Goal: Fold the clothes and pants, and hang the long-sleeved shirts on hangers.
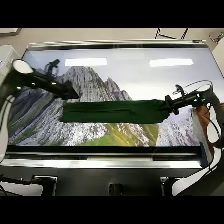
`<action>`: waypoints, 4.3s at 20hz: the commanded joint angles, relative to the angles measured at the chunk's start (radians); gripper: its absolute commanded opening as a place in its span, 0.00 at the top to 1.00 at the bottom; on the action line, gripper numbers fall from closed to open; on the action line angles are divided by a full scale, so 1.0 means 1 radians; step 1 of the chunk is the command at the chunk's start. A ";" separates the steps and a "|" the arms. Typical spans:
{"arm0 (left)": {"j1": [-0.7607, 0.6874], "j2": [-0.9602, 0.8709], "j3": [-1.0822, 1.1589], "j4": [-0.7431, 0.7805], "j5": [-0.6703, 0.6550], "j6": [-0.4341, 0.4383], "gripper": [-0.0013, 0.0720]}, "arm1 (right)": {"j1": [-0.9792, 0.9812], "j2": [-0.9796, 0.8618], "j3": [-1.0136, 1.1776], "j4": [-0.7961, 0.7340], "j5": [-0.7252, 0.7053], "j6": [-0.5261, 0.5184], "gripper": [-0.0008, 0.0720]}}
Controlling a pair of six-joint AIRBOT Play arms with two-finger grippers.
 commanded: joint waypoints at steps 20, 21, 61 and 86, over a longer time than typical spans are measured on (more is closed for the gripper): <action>-0.571 -0.345 -0.051 -0.363 0.777 -0.089 0.96 | 0.332 0.554 0.001 -0.071 -0.018 0.346 0.93; -0.506 -0.309 -0.051 -0.238 0.716 -0.095 0.96 | 0.349 0.517 0.001 -0.025 -0.037 0.328 0.93; 0.137 0.431 -0.085 0.446 0.187 -0.103 0.95 | 0.161 0.193 0.105 0.163 -0.087 0.099 0.93; 0.093 0.421 -0.085 0.446 0.237 -0.035 0.95 | -0.806 0.526 0.329 -0.381 0.330 0.474 0.93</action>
